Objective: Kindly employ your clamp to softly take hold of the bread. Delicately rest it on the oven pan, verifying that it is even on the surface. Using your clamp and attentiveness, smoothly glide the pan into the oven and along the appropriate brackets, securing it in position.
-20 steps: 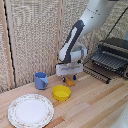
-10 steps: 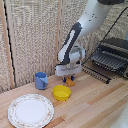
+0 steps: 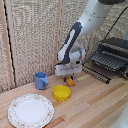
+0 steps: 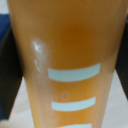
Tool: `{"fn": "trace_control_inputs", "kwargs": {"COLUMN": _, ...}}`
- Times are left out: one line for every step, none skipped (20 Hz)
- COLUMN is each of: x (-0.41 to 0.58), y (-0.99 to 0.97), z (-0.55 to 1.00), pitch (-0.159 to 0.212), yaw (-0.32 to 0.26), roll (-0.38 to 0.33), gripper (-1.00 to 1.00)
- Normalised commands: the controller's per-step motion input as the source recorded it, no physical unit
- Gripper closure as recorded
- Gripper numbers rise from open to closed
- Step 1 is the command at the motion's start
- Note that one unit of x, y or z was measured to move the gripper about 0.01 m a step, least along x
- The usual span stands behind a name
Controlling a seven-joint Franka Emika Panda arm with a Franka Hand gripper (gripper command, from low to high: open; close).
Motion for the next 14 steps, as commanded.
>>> {"fn": "trace_control_inputs", "kwargs": {"x": 0.0, "y": -0.08, "z": 0.88, "pitch": 0.0, "yaw": -0.297, "roll": 0.004, "gripper": 1.0}}
{"fn": "trace_control_inputs", "kwargs": {"x": 0.0, "y": -0.09, "z": 0.89, "pitch": 0.0, "yaw": -0.297, "roll": 0.003, "gripper": 1.0}}
{"fn": "trace_control_inputs", "kwargs": {"x": 0.009, "y": -0.1, "z": 0.9, "pitch": 0.0, "yaw": -0.295, "roll": 0.0, "gripper": 1.0}}
{"fn": "trace_control_inputs", "kwargs": {"x": 0.037, "y": -0.1, "z": 0.9, "pitch": 0.0, "yaw": -0.291, "roll": 0.0, "gripper": 1.0}}
{"fn": "trace_control_inputs", "kwargs": {"x": 0.04, "y": -0.13, "z": 0.92, "pitch": 0.002, "yaw": -0.29, "roll": 0.0, "gripper": 1.0}}
{"fn": "trace_control_inputs", "kwargs": {"x": 0.051, "y": -0.12, "z": 0.92, "pitch": 0.0, "yaw": -0.286, "roll": 0.0, "gripper": 1.0}}
{"fn": "trace_control_inputs", "kwargs": {"x": 0.057, "y": -0.13, "z": 0.92, "pitch": 0.002, "yaw": -0.286, "roll": 0.0, "gripper": 1.0}}
{"fn": "trace_control_inputs", "kwargs": {"x": 0.057, "y": -0.13, "z": 0.92, "pitch": 0.002, "yaw": -0.286, "roll": 0.0, "gripper": 1.0}}
{"fn": "trace_control_inputs", "kwargs": {"x": 0.089, "y": -0.15, "z": 0.92, "pitch": 0.002, "yaw": -0.273, "roll": 0.0, "gripper": 1.0}}
{"fn": "trace_control_inputs", "kwargs": {"x": 0.12, "y": -0.2, "z": 0.94, "pitch": 0.013, "yaw": -0.259, "roll": 0.0, "gripper": 1.0}}
{"fn": "trace_control_inputs", "kwargs": {"x": 0.151, "y": -0.27, "z": 0.95, "pitch": 0.023, "yaw": -0.235, "roll": 0.006, "gripper": 1.0}}
{"fn": "trace_control_inputs", "kwargs": {"x": 0.16, "y": -0.32, "z": 0.95, "pitch": 0.026, "yaw": -0.22, "roll": 0.016, "gripper": 1.0}}
{"fn": "trace_control_inputs", "kwargs": {"x": 0.177, "y": -0.36, "z": 0.92, "pitch": 0.02, "yaw": -0.197, "roll": 0.042, "gripper": 1.0}}
{"fn": "trace_control_inputs", "kwargs": {"x": 0.071, "y": -0.41, "z": 0.88, "pitch": 0.0, "yaw": -0.178, "roll": 0.092, "gripper": 1.0}}
